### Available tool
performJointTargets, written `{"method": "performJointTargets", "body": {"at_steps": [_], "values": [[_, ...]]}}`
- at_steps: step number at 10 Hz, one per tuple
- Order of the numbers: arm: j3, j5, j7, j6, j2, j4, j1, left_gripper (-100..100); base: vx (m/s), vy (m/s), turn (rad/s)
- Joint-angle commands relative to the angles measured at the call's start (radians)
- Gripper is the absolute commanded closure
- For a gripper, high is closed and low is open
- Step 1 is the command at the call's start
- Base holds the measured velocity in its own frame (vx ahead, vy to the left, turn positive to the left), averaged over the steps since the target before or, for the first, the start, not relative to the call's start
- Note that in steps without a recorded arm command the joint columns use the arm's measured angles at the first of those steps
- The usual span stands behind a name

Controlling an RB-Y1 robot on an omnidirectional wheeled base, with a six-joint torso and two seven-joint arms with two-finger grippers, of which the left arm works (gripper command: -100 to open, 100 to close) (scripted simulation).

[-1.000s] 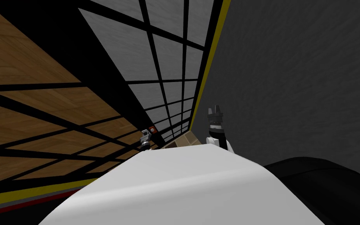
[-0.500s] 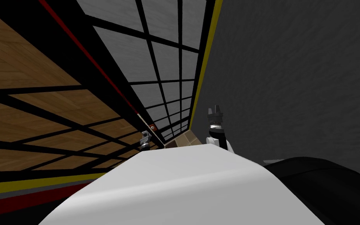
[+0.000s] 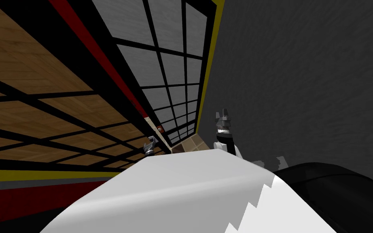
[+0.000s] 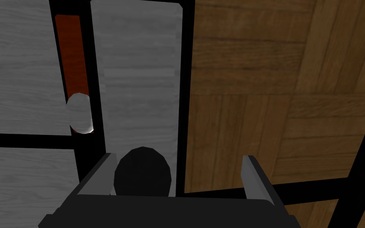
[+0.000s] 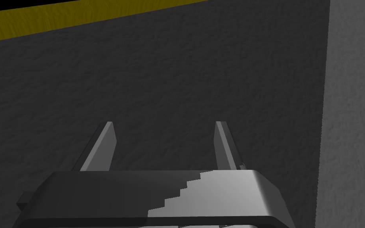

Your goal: Pull the door open

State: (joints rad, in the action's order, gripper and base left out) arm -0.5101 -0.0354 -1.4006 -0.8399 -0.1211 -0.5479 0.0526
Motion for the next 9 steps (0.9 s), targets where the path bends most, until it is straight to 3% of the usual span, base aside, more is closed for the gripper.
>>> {"method": "performJointTargets", "body": {"at_steps": [1, 3, 5, 9], "values": [[-0.015, 0.011, 0.021, 0.007, -0.014, -0.01, -0.038, 100, -0.092, -0.011, 0.003], [-0.015, 0.011, 0.021, 0.007, -0.014, -0.05, -0.038, 100, -0.037, -0.015, 0.014], [-0.015, 0.011, 0.021, 0.007, -0.014, -0.01, -0.038, 100, 0.007, 0.005, -0.007], [-0.017, 0.025, 0.064, 0.008, -0.022, -0.002, -0.062, 100, -0.058, -0.017, 0.014]]}}
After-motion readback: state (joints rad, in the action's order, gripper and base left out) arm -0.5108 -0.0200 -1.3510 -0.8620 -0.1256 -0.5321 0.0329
